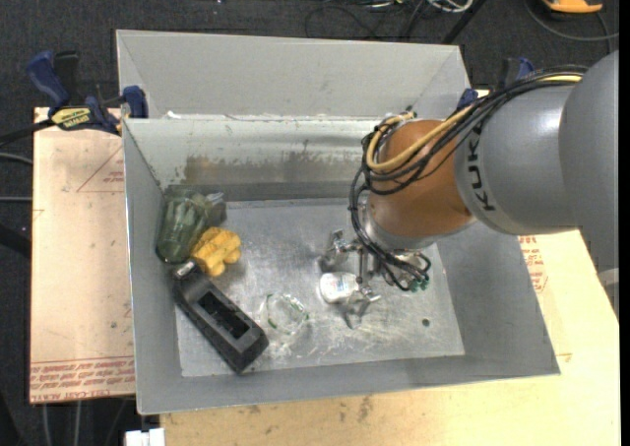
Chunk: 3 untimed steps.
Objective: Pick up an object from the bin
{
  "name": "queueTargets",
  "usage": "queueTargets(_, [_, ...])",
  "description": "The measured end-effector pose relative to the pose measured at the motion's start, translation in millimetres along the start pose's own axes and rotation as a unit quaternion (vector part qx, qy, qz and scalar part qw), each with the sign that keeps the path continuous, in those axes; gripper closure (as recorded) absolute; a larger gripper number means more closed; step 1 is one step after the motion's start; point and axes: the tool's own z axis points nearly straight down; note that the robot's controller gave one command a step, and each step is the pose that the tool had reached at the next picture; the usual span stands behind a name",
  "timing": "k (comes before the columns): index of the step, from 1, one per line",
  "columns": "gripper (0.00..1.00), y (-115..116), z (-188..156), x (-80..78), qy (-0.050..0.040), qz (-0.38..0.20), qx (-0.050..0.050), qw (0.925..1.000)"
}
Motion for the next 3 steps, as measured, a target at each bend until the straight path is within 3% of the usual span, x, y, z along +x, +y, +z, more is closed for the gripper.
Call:
queueTargets(1, [1.0,-0.1,-3.7,2.3,0.0077,0.001,-0.001,1.0])
queueTargets(3, [1.0,0.0,-13.5,1.6,0.0059,0.001,-0.001,1.0])
